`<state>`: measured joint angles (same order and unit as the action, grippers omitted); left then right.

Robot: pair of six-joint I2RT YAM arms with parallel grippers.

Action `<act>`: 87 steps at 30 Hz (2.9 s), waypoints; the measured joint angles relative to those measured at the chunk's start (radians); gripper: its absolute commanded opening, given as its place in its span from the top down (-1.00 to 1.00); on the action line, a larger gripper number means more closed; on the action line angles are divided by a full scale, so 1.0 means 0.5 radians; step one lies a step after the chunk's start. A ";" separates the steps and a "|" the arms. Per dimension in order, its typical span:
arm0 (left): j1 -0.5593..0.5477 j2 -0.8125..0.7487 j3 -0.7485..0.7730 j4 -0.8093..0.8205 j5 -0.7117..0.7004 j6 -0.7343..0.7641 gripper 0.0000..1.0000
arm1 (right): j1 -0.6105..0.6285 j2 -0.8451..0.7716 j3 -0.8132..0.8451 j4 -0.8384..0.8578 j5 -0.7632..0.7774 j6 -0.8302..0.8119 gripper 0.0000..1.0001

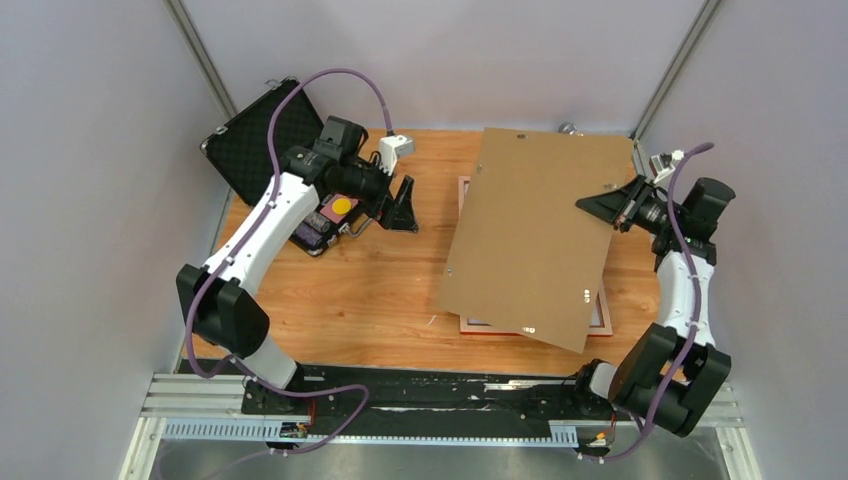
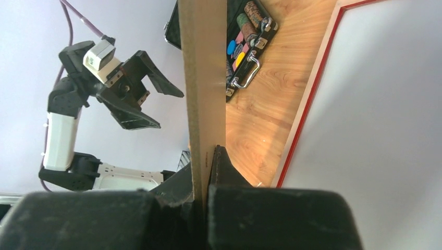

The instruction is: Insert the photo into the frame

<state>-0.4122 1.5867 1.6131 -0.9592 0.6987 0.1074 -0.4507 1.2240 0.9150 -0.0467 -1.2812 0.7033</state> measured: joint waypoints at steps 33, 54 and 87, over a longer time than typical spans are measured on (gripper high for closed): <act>-0.356 1.084 0.175 0.575 -0.708 -0.731 -0.58 | -0.633 1.007 0.829 -2.133 -0.124 -2.121 1.00; -0.564 1.316 0.333 0.633 -0.716 -1.038 -0.11 | -0.751 1.190 0.842 -2.496 -0.160 -2.611 1.00; -0.532 1.198 0.034 0.948 -0.790 -1.271 1.00 | -0.720 1.188 0.814 -2.509 -0.179 -2.637 1.00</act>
<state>-0.6781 2.1857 1.6302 -0.4854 0.3038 -0.5282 -0.8108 1.8179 1.3220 -1.3010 -1.3705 -0.6151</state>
